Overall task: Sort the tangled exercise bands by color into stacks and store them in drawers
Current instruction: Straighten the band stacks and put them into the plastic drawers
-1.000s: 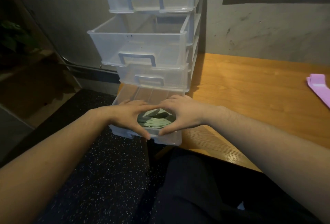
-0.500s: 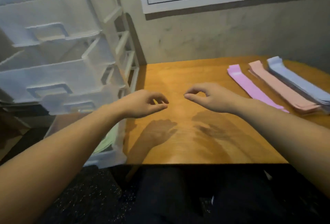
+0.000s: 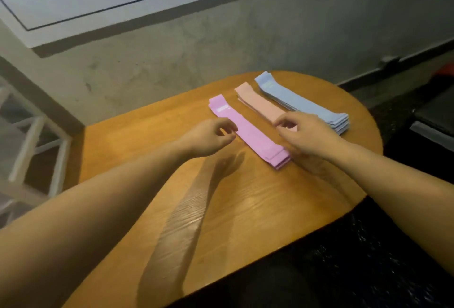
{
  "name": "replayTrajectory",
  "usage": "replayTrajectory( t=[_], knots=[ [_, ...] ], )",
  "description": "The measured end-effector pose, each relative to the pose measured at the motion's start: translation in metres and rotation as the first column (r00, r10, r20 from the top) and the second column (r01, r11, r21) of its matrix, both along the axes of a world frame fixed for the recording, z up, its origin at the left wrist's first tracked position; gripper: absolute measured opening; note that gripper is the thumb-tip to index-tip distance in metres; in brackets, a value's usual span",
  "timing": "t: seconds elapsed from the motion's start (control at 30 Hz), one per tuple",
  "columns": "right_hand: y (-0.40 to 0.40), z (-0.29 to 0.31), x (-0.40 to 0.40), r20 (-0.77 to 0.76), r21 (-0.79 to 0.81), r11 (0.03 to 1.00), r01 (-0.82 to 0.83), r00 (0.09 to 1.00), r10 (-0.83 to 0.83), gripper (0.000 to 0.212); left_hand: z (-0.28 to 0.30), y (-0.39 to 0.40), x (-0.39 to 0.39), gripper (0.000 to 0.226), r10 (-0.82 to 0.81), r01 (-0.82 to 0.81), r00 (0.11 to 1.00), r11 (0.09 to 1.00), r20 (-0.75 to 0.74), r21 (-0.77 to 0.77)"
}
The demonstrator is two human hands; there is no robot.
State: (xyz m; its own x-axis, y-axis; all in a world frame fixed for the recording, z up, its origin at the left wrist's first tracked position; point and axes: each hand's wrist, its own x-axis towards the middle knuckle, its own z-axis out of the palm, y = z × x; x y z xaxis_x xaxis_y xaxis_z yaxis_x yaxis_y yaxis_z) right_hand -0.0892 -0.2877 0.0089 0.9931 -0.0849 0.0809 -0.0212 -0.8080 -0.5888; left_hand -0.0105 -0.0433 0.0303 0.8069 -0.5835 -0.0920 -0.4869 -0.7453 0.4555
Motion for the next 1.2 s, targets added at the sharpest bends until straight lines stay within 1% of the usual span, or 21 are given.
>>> replayTrajectory(
  t=[0.1,0.17,0.3,0.37,0.43,0.5,0.57,0.63,0.77,0.83,0.9,0.93,1.07,1.13,1.2],
  knots=[
    [-0.035,-0.007,0.018,0.007,-0.015,0.988,0.153,0.988,-0.153,0.026,-0.013,-0.038,0.027,0.027,-0.059,0.059,0.998,0.998,0.035,-0.013],
    [-0.060,-0.012,0.030,0.010,-0.013,0.967,0.256,0.967,-0.256,0.028,-0.018,-0.066,0.045,0.030,-0.068,0.069,0.995,0.997,0.069,-0.017],
    [-0.104,-0.023,0.047,-0.029,0.072,0.901,0.428,0.904,-0.427,0.038,-0.018,-0.115,0.089,0.039,-0.061,0.070,0.985,0.996,0.159,-0.052],
    [-0.116,-0.033,0.047,-0.045,0.050,0.880,0.473,0.881,-0.471,0.046,-0.014,-0.133,0.113,0.044,-0.025,0.034,0.986,0.998,0.166,-0.052],
    [-0.122,-0.047,0.043,-0.080,-0.016,0.880,0.475,0.877,-0.474,0.052,-0.010,-0.149,0.136,0.048,0.044,-0.038,0.991,0.998,0.127,-0.044],
    [-0.124,-0.060,0.040,-0.098,-0.083,0.882,0.464,0.877,-0.471,0.052,-0.010,-0.163,0.156,0.052,0.085,-0.084,0.993,0.996,0.086,-0.013],
    [-0.125,-0.067,0.038,-0.072,-0.155,0.880,0.449,0.883,-0.464,0.052,-0.014,-0.176,0.170,0.058,0.084,-0.085,0.995,0.996,0.052,0.033],
    [-0.124,-0.072,0.035,-0.035,-0.193,0.880,0.434,0.893,-0.449,0.052,-0.017,-0.187,0.182,0.063,0.075,-0.075,0.997,0.996,0.016,0.056],
    [-0.124,-0.075,0.031,-0.010,-0.190,0.879,0.436,0.895,-0.446,0.049,-0.020,-0.201,0.204,0.065,0.134,-0.136,0.985,0.991,-0.104,-0.006],
    [-0.124,-0.076,0.031,0.000,-0.188,0.884,0.428,0.900,-0.435,0.048,-0.023,-0.204,0.212,0.069,0.147,-0.140,0.976,0.989,-0.161,0.055],
    [-0.126,-0.077,0.032,0.018,-0.173,0.888,0.426,0.903,-0.430,0.047,-0.025,-0.208,0.216,0.072,0.125,-0.096,0.969,0.985,-0.211,0.144],
    [-0.127,-0.079,0.033,0.027,-0.167,0.889,0.426,0.903,-0.428,0.048,-0.025,-0.209,0.219,0.074,0.117,-0.081,0.966,0.984,-0.231,0.160],
    [-0.129,-0.081,0.034,0.036,-0.158,0.900,0.407,0.913,-0.407,0.051,-0.022,-0.210,0.226,0.079,0.087,-0.043,0.942,0.989,-0.324,0.142],
    [-0.131,-0.082,0.034,0.042,-0.148,0.905,0.400,0.916,-0.398,0.051,-0.021,-0.211,0.231,0.081,0.081,-0.036,0.937,0.990,-0.338,0.139],
    [-0.131,-0.083,0.034,0.044,-0.135,0.909,0.393,0.919,-0.391,0.049,-0.021,-0.210,0.235,0.079,0.076,-0.028,0.949,0.987,-0.307,0.157]
  ],
)
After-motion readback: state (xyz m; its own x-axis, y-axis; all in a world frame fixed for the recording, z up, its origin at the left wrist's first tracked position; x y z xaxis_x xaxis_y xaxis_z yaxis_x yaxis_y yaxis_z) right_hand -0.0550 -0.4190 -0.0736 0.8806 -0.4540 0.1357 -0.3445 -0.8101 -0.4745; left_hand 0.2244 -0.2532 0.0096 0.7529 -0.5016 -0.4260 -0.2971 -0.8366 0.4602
